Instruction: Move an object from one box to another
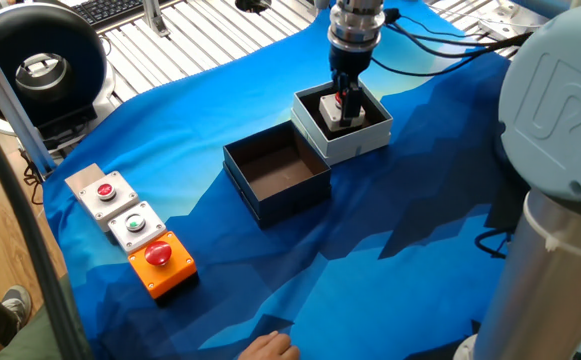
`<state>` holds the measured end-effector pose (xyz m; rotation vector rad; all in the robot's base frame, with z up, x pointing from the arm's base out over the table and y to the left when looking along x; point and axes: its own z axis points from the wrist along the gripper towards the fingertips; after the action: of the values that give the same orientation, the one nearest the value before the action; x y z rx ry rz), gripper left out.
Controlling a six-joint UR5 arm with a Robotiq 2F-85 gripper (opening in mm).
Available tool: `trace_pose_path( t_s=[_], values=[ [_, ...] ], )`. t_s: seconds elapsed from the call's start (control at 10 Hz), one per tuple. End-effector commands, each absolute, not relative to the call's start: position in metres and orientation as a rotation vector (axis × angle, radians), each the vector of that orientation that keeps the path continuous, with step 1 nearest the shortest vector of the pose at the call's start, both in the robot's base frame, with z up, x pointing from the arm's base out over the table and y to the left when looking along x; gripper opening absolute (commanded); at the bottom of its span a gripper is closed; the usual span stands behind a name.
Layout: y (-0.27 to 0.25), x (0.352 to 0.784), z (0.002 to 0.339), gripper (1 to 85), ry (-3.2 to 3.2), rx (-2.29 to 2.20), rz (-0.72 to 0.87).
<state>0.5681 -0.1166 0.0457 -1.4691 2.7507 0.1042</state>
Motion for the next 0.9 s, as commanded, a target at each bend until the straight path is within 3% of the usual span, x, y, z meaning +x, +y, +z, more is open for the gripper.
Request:
trace_pose_path(
  t_s=[0.0,0.1,0.2,0.3,0.4,0.8],
  values=[
    [-0.118,0.570,0.044,74.7,2.753,-1.446,0.113],
    [-0.117,0.570,0.045,70.0,2.752,-1.435,0.121],
    [-0.122,0.572,0.048,56.3,2.759,-1.424,0.090],
    [-0.124,0.573,0.056,23.0,2.799,-1.349,0.068],
    [-0.126,0.576,0.064,1.0,2.826,-1.271,0.045],
    [-0.117,0.566,0.099,1.0,2.932,-1.060,0.061]
  ],
)
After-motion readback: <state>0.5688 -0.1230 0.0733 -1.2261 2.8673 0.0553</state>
